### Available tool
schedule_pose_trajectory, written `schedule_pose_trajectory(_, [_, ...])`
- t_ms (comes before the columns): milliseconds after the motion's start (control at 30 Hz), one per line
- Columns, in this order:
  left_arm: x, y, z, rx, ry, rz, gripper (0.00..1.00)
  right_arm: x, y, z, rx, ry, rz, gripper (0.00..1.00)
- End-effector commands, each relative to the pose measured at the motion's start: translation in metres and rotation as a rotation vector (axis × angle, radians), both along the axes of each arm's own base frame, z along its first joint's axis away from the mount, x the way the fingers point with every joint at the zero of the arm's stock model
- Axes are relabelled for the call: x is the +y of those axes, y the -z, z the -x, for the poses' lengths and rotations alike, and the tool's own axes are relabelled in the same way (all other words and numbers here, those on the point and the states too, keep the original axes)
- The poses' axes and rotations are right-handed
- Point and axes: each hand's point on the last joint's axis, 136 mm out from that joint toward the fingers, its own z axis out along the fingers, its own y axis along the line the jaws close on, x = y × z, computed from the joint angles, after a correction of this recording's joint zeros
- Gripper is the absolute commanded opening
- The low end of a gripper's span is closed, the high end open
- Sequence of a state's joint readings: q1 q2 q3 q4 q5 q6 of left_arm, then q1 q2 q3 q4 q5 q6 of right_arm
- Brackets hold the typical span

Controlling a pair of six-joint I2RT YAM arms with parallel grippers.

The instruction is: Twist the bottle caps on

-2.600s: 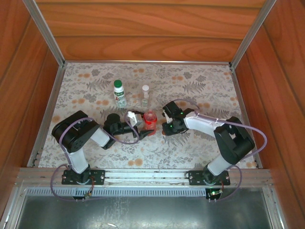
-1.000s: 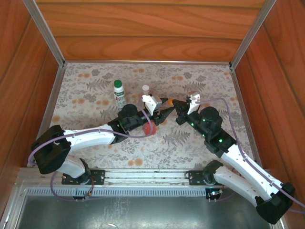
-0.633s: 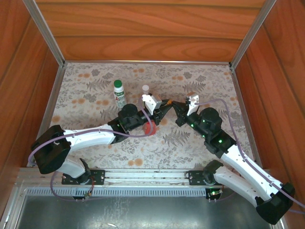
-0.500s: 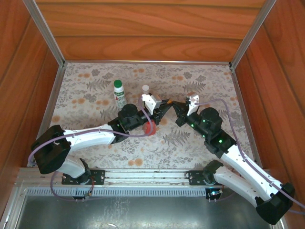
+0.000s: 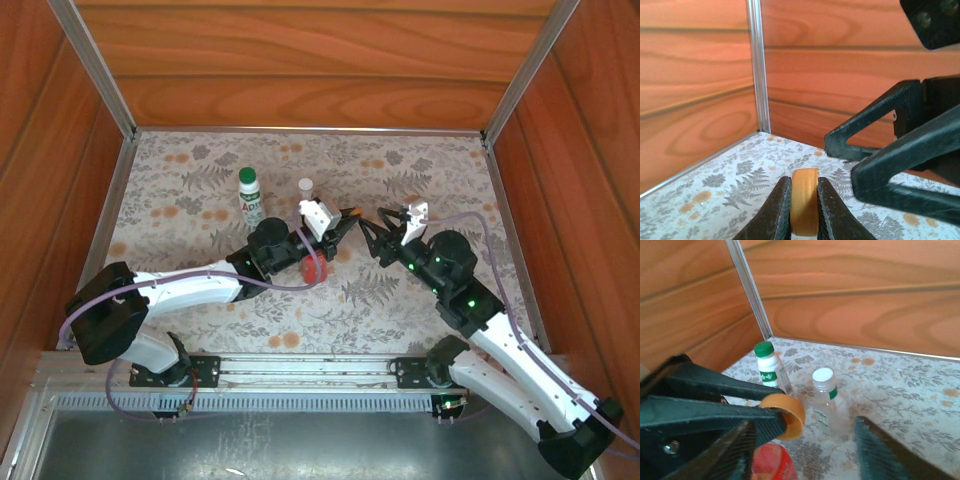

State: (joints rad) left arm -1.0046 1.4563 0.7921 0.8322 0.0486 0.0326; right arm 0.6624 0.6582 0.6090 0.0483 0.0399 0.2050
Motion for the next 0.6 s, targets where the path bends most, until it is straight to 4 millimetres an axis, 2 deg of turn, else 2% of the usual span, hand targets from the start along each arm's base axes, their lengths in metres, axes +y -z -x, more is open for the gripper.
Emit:
schedule_pose_trajectory(0, [0.005,-0.026,0.002,-0.147,-0.029,-0.021,0.10,-0.008,-0.004,0.000,0.004,0.041,-0.028,0.65])
schedule_pose_trajectory(100, [0.008,-0.033,0.008,-0.250,-0.022,-0.064,0.10,-0.013,0.001,-0.002,0.012,0.072,-0.020,0.74])
schedule_pose_trajectory(233, [0.007,-0.021,0.024,-0.384,0.040,-0.151,0.10,-0.028,0.006,-0.010,0.037,0.174,-0.025,0.78])
schedule_pose_trajectory(400, [0.004,0.006,0.045,-0.521,0.100,-0.262,0.10,-0.055,0.015,-0.020,0.115,0.324,-0.013,0.79])
schedule_pose_trajectory(567, [-0.006,0.039,0.061,-0.663,0.113,-0.410,0.10,-0.066,0.022,-0.023,0.189,0.352,-0.039,0.78])
